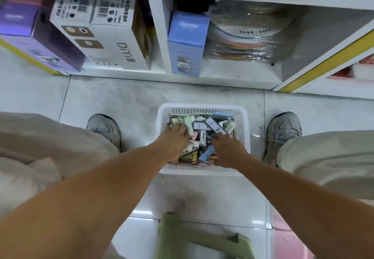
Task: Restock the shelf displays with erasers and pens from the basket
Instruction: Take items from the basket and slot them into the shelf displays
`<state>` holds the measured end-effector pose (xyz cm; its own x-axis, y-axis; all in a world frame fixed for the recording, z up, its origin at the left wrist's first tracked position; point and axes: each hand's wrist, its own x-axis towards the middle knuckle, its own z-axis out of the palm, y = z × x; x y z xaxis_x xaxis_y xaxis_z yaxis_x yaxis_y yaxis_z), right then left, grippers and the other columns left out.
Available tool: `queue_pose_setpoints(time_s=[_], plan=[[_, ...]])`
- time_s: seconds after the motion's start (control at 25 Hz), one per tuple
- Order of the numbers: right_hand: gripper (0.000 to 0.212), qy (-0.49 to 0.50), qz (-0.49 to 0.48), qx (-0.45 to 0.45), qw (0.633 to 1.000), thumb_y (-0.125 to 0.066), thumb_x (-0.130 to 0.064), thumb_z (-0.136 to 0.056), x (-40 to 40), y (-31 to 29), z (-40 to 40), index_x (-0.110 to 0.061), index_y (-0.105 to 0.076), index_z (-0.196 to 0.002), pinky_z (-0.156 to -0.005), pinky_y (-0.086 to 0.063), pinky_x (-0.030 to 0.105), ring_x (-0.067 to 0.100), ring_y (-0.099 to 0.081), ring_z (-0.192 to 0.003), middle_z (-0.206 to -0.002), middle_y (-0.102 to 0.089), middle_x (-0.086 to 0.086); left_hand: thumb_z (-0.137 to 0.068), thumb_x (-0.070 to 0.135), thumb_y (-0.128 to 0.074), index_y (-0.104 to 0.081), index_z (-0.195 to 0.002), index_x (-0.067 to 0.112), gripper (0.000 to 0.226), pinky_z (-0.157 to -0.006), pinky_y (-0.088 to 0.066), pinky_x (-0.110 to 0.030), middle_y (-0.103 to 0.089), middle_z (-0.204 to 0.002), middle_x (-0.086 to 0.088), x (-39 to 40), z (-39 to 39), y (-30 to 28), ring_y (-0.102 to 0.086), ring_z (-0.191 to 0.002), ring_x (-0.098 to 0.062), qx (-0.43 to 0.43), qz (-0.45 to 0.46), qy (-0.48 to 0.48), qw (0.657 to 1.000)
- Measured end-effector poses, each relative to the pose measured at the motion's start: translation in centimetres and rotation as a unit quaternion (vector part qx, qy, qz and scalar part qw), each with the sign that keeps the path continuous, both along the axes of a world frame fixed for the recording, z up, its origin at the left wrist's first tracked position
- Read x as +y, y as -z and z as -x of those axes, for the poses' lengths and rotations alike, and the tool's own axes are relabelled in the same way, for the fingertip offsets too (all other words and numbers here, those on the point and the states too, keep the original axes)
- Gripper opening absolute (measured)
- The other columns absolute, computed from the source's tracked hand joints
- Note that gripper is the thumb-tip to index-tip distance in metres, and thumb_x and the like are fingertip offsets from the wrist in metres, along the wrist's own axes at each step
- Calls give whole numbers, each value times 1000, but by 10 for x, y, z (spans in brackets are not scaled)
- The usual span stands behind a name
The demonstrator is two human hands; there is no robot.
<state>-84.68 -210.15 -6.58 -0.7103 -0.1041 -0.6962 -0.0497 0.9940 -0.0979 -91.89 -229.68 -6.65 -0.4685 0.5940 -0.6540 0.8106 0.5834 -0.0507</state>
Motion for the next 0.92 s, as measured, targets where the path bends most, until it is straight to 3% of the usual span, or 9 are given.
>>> queue_pose_setpoints(time_s=[0.12,0.24,0.48,0.68,0.92], plan=[[66,-17,-25,27,999,-71,-31,-83,-2,9,-11,-18,-42,-140,-107,-40,45,27,-39,-133,-145,-35,7,-69,31,-76,-43,-139,2,82,-104,-33,-46,-38,-136,-16,1,-10,5,-34,-124,-34,46,-41,63,996],[68,3,-4,43,999,-69,-36,-84,-5,15,-10,-18,-39,-142,-109,-40,46,27,-35,-136,-146,-35,7,-79,23,-69,-41,-137,-1,69,-104,-35,-45,-40,-136,-17,6,-20,6,-35,-123,-35,87,-33,108,990],[63,40,27,83,995,-72,-29,-81,-5,24,-15,-18,-45,-136,-102,-45,43,28,-40,-129,-140,-42,6,-91,19,-55,-40,-134,-4,51,-106,-33,-49,-43,-131,-22,21,-31,11,-35,-123,-41,148,1,42,988],[64,71,56,98,991,-75,-39,-81,1,28,-12,-22,-48,-137,-103,-45,43,27,-42,-126,-138,-46,3,-86,17,-62,-57,-121,7,37,-101,-36,-44,-57,-119,-10,15,-10,12,-45,-114,-30,108,-33,43,993],[61,95,80,110,986,-74,-42,-82,2,31,-10,-18,-52,-133,-102,-44,42,27,-42,-123,-133,-49,4,-88,15,-59,-53,-119,5,33,-99,-37,-42,-59,-111,-13,12,-25,20,-51,-104,-31,102,-21,41,994]])
